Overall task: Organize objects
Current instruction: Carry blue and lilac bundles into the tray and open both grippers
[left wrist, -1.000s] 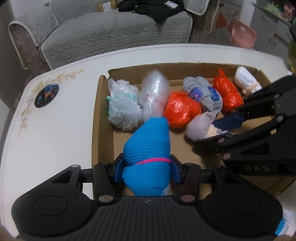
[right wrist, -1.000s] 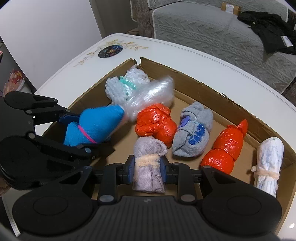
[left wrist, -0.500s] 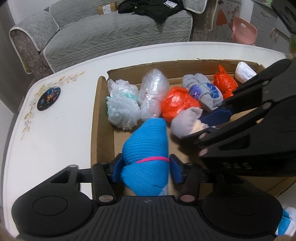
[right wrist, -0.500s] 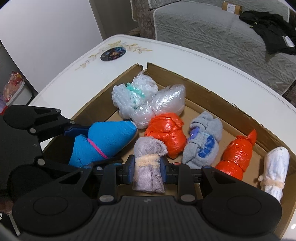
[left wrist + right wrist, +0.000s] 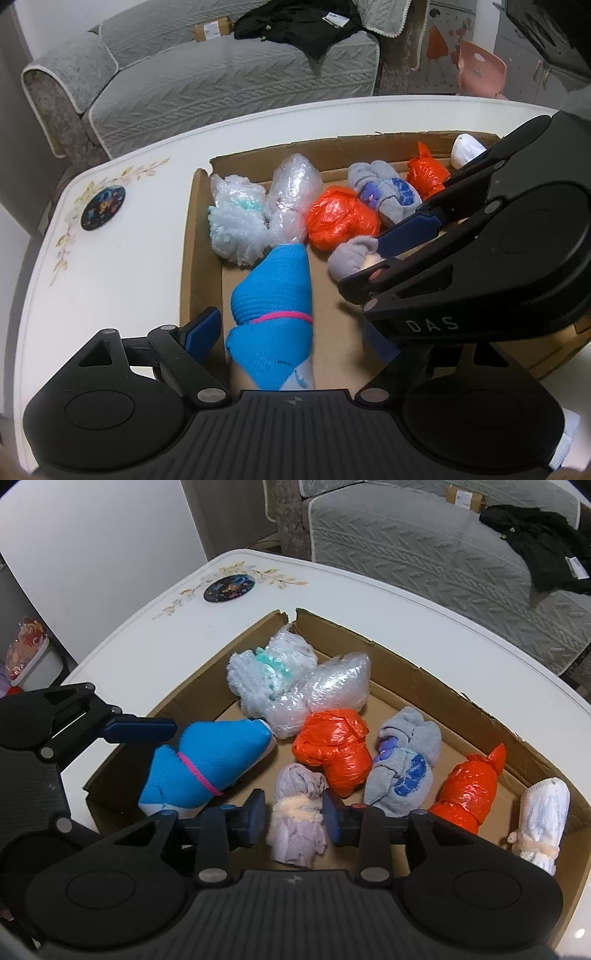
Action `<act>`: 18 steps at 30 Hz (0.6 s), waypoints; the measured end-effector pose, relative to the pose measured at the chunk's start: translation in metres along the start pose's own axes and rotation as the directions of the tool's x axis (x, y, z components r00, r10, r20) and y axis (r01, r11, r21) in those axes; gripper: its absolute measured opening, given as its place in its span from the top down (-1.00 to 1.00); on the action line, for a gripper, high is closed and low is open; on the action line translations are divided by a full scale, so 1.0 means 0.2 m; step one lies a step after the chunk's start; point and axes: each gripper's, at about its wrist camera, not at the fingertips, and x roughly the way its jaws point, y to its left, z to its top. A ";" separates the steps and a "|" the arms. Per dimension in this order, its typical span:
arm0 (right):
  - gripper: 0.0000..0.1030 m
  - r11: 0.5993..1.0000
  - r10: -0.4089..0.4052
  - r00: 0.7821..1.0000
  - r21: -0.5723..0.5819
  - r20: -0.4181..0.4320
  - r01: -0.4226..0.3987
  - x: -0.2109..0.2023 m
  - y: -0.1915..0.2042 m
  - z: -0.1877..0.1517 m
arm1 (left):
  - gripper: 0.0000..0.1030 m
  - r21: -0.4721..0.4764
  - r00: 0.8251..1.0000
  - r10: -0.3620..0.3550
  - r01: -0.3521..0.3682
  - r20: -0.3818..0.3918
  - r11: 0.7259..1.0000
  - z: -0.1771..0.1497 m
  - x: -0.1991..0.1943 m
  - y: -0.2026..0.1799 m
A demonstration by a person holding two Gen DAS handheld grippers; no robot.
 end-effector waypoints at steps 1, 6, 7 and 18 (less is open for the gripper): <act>0.30 1.000 0.001 1.000 -0.002 0.002 -0.001 0.00 0.00 0.00 | -0.72 -0.004 1.000 0.005 -0.004 0.003 1.000 0.00 -0.01 0.01; 0.29 1.000 0.008 1.000 -0.009 0.015 -0.008 -0.03 0.03 0.01 | -0.72 -0.045 1.000 -0.002 0.003 0.012 0.999 -0.02 -0.07 0.04; 0.29 1.000 0.009 1.000 -0.009 0.019 -0.009 -0.03 0.04 0.01 | -0.72 -0.046 1.000 0.000 0.001 0.016 0.999 -0.02 -0.08 0.04; 0.22 1.000 -0.005 0.998 -0.008 0.067 0.006 -0.18 0.04 -0.07 | -0.76 -0.110 0.998 -0.013 0.020 0.067 0.994 -0.11 -0.25 0.07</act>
